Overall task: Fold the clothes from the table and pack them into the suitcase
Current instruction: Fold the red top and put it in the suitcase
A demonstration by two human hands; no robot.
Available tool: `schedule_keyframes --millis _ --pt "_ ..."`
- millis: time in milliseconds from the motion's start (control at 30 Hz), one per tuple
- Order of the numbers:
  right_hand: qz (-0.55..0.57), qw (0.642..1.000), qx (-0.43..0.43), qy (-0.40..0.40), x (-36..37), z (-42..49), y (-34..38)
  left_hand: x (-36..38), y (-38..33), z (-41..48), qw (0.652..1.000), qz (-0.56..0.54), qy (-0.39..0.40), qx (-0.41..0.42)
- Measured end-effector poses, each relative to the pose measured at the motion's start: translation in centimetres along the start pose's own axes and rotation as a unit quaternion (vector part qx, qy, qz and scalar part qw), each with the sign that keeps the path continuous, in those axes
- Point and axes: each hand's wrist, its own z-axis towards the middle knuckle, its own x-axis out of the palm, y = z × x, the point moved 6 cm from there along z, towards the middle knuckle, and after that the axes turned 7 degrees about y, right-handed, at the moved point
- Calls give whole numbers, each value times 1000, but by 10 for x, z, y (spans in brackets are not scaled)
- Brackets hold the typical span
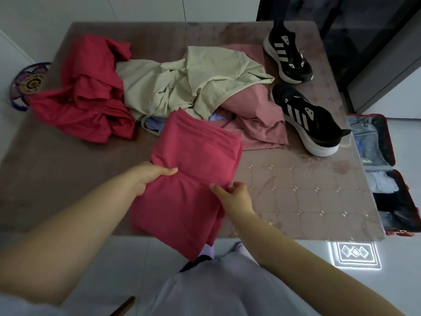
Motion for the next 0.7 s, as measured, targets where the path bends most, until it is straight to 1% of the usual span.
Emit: schedule_keyframes --millis 67,133,200,267,367,467,533,600,700 --pt "20 1000 14 -7 5 4 3 0 17 -5 999 -27 18 -24" --pt "-3 1000 21 -5 11 8 5 1 28 -11 997 -47 43 -35" --pt "-44 999 17 -13 17 5 10 0 31 -13 996 -58 66 -27" --pt "-53 998 3 -20 21 4 12 1 30 -16 993 -70 93 -15" --pt "4 1000 -10 -23 24 1 16 10 29 -19 988 -67 138 -5" --pt "107 994 22 -7 23 1 11 21 30 -18 986 -65 154 -5" --pt "181 982 44 30 20 -2 15 25 29 -19 986 -76 149 -10" --pt "229 969 53 75 13 -7 20 27 27 -20 985 -84 150 -7" --pt "252 959 20 126 -2 -16 32 33 19 -23 981 -86 173 18"
